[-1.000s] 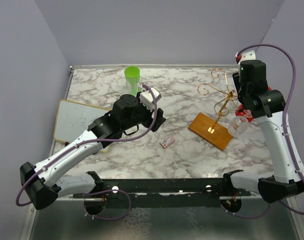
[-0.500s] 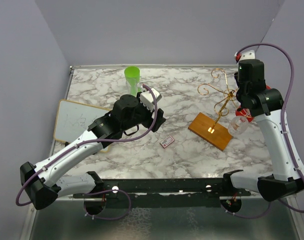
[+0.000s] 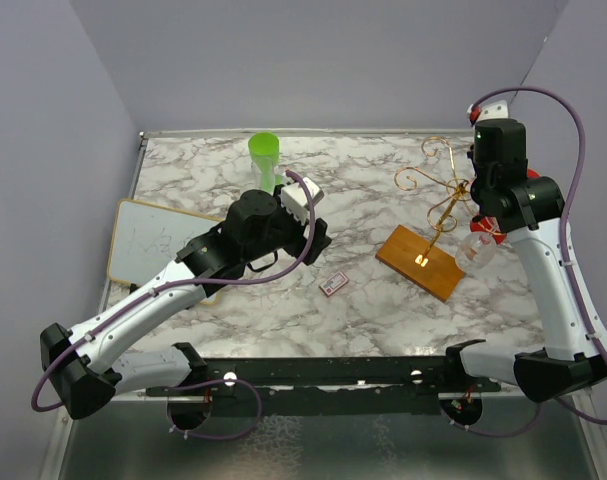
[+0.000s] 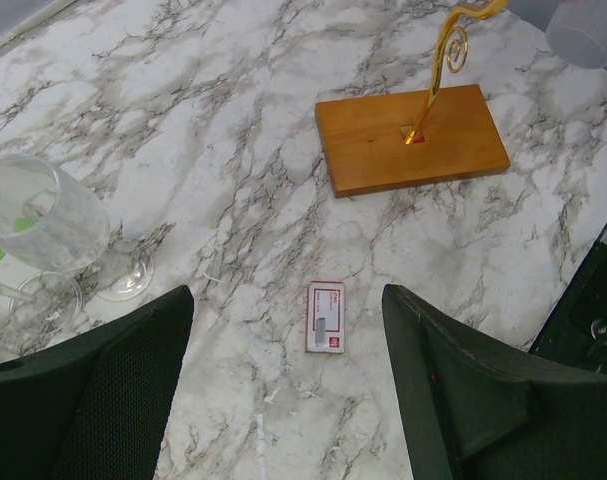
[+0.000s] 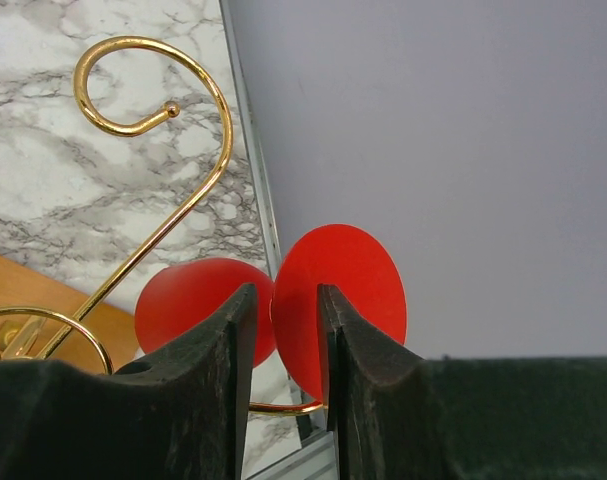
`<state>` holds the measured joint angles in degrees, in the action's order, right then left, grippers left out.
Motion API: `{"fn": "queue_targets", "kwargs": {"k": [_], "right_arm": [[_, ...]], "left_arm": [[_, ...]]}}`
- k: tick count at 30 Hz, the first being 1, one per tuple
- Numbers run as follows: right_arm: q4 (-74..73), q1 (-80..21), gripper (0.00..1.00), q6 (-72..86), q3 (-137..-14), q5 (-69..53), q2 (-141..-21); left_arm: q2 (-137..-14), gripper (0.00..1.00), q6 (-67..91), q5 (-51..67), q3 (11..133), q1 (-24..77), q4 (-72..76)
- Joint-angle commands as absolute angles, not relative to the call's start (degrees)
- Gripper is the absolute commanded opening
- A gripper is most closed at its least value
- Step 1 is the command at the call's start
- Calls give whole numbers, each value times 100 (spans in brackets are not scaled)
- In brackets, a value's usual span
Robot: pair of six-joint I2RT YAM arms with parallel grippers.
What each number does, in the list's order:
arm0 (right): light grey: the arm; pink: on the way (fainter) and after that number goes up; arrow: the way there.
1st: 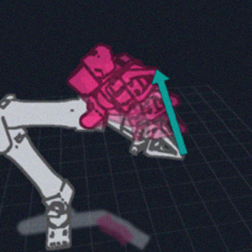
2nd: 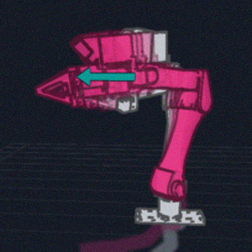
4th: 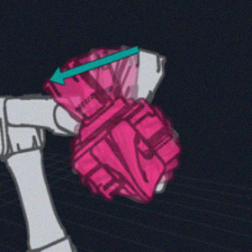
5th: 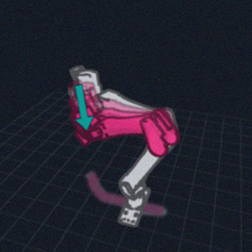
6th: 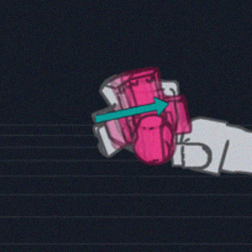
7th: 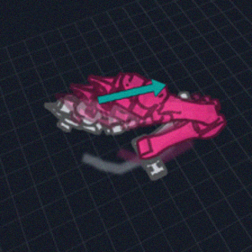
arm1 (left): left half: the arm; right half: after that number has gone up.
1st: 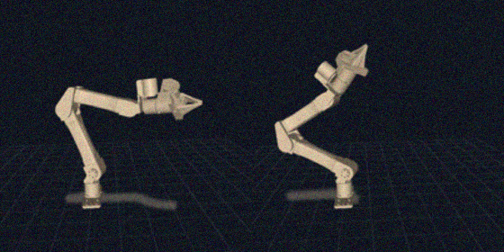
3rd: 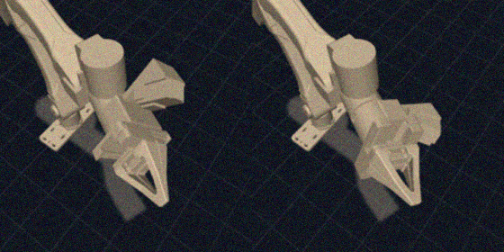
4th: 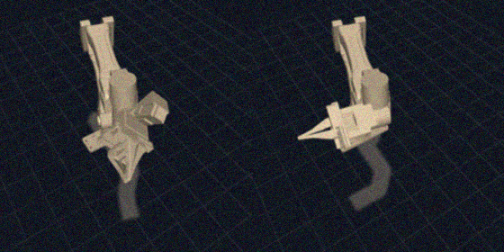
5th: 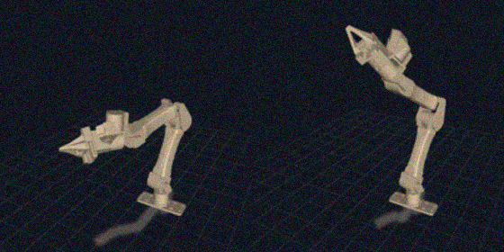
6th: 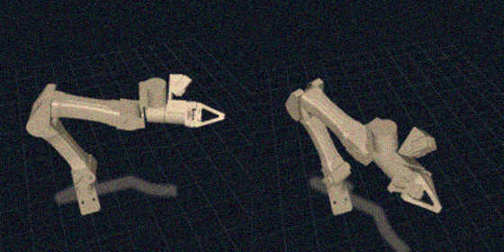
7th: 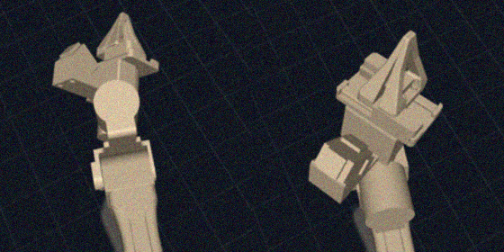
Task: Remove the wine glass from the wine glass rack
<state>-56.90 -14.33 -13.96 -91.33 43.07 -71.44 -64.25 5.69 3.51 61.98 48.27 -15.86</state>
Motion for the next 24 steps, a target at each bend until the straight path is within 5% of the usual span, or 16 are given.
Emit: {"fn": "queue_targets", "kwargs": {"k": [1,24], "right_arm": [[-5530,-1468,29,-1363,-9090,4406,-7123],[-5533,-1468,8,-1461,-9316,4314,-7037]], "left_arm": [[-6381,79,510,262,6135,4877,-1464],[-6407,79,524,266,6118,4886,-1467]]}}
